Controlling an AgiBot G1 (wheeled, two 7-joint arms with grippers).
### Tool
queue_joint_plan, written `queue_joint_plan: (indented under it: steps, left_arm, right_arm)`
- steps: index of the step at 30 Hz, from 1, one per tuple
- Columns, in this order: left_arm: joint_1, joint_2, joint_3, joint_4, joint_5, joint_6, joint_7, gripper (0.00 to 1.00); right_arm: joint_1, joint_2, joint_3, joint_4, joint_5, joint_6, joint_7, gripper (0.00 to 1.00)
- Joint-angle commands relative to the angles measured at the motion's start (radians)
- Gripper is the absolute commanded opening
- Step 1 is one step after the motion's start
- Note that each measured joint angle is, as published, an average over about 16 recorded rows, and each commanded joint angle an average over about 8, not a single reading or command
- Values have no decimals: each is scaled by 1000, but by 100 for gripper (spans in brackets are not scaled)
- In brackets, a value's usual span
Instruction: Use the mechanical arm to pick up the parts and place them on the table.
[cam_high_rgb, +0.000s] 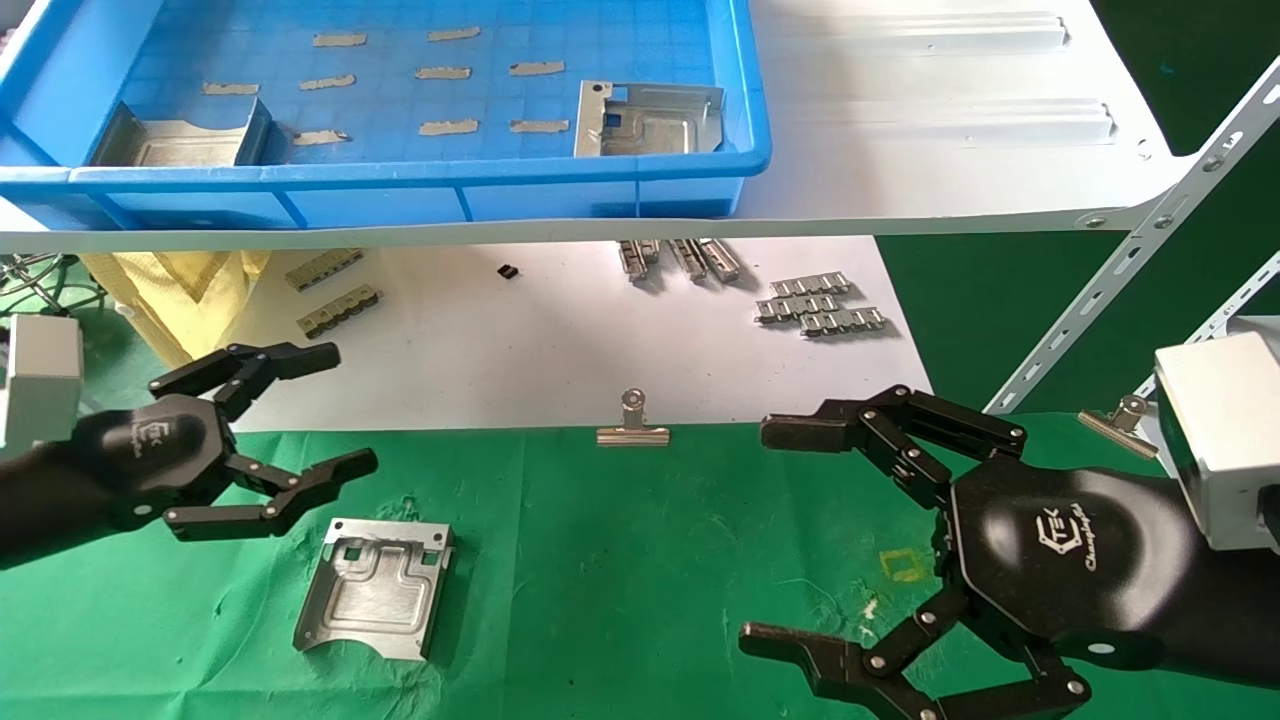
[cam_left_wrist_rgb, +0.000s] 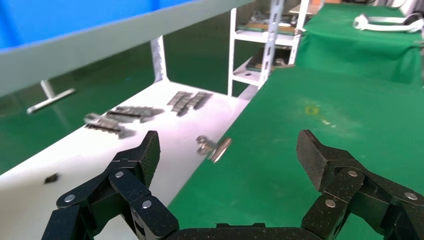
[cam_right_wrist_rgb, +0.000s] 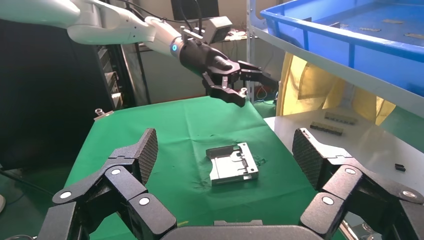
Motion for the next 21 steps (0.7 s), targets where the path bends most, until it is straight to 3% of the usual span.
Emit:
queue_joint_plan:
  steps: [1, 21]
  left_arm:
    - [11, -3, -17, -32, 4, -3, -21, 100]
    - [124, -33, -190, -358, 46, -36, -237, 100]
  right_arm:
    - [0, 0, 0, 0, 0, 0, 0, 100]
    - [0, 0, 0, 0, 0, 0, 0, 100]
